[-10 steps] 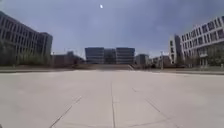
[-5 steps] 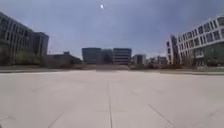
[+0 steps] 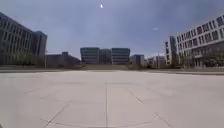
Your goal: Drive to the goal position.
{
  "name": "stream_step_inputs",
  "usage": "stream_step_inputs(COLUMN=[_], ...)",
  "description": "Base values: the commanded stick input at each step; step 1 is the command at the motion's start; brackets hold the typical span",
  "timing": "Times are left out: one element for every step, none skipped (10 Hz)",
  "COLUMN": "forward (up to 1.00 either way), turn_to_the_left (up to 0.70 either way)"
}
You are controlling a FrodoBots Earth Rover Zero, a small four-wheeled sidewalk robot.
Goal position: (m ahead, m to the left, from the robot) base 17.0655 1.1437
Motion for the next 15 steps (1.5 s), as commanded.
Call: stream_step_inputs(forward=[0.7, 0.7, 0.7, 0.7, 0.7, 0.7, 0.7, 0.7, 0.7, 0.7, 0.7, 0.7, 0.7, 0.7, 0.7], turn_to_the_left=[-0.35, -0.18, 0.0, 0.0, 0.0, -0.33, -0.35, -0.06, 0.0, 0.0, 0.0, 0.0, 0.0, 0.0, 0.0])
